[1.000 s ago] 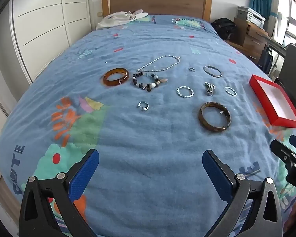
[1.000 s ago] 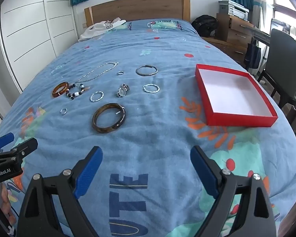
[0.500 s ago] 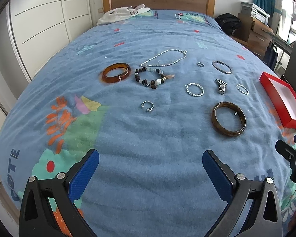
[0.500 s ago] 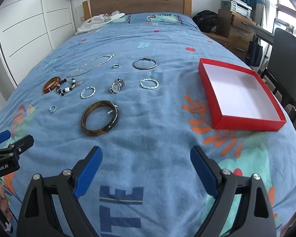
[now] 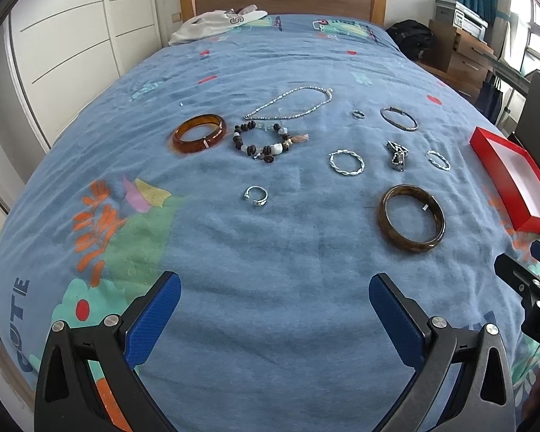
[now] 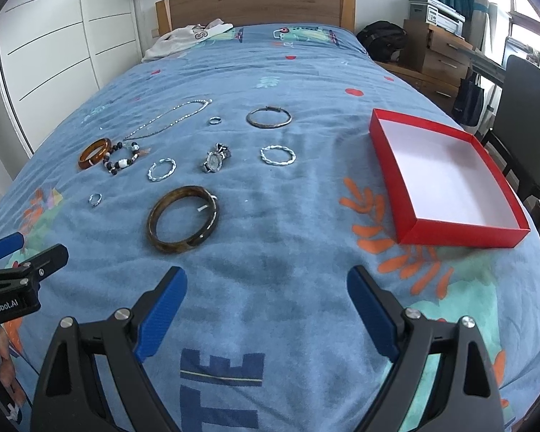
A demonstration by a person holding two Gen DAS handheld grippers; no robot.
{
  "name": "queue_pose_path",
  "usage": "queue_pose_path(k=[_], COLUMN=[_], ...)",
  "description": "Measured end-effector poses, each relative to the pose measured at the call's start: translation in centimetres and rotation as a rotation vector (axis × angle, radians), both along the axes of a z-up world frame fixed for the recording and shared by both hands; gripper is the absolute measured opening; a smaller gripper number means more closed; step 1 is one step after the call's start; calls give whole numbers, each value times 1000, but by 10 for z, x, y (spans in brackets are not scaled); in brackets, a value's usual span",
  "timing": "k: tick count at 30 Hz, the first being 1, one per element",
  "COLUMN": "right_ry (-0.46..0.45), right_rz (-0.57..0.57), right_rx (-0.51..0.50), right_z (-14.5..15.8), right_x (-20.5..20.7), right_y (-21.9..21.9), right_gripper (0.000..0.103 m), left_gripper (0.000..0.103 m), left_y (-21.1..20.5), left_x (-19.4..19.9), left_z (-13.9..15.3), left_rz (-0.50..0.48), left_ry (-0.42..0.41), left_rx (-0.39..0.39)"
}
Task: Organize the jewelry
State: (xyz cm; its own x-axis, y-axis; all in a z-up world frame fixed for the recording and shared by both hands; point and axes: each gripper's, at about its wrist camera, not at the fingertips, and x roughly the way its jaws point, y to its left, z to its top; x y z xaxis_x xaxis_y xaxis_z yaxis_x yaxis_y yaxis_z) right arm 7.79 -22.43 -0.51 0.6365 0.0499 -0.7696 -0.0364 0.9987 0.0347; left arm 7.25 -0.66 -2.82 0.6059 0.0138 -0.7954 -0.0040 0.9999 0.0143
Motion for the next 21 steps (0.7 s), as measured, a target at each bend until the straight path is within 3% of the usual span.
queue_pose_path(k=[21], right_ry=[1], right_rz=[-22], right_rx=[-7], right_z=[-3], right_x=[-3], right_y=[-8], right_gripper=[91], left_gripper=[102], left_y=[-5], left_x=[-4], left_z=[-7], left_rz=[-34], left_ry=[38], left_rx=[-7])
